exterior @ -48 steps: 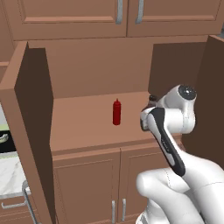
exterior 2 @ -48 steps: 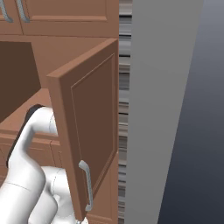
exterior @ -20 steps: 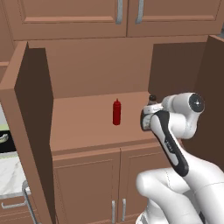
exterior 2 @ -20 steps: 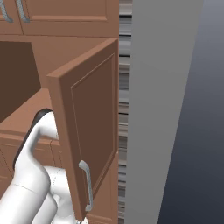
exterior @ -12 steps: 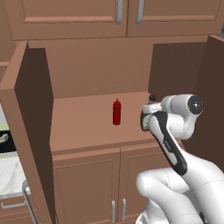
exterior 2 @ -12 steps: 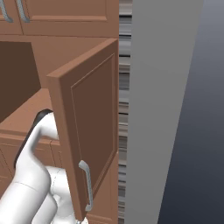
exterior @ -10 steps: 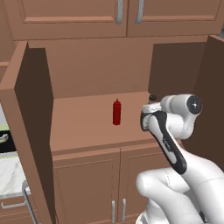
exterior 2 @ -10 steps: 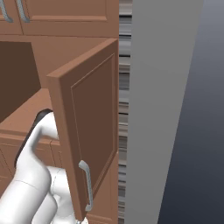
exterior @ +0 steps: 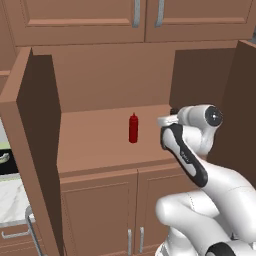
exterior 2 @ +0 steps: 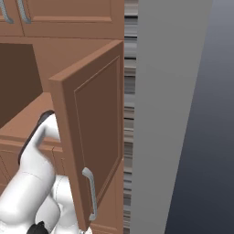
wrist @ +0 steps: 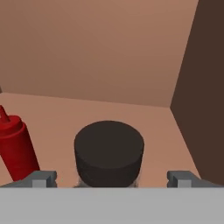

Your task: Take 2 condiments from the cabinet and move them on the counter near the stove.Make sure the condiments are lined up with each other, next to each other.

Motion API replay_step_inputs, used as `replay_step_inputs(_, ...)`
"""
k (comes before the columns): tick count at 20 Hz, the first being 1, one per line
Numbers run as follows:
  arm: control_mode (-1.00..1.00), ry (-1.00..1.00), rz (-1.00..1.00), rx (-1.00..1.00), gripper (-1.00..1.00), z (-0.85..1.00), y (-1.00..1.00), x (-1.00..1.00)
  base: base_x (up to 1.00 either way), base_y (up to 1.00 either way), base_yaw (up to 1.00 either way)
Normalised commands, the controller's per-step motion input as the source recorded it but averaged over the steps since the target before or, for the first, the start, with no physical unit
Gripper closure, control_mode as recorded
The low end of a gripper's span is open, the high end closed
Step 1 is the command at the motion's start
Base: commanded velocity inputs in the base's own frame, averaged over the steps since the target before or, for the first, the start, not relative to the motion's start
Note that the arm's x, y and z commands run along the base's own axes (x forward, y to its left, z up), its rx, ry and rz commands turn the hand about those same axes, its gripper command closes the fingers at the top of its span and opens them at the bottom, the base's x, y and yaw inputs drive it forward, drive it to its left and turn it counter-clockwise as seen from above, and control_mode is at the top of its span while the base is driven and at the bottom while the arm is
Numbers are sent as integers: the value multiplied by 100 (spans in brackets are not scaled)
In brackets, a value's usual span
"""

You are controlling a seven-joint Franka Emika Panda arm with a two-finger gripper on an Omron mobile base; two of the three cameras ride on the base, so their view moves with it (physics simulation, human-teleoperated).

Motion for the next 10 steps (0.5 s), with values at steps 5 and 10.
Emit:
replay_step_inputs(5, -100, 1, 0, 0, -100, 0, 13, 19, 0, 0, 0)
replay_step_inputs(10, -100, 0, 1, 0, 100, 0, 1, 11, 0, 0, 0)
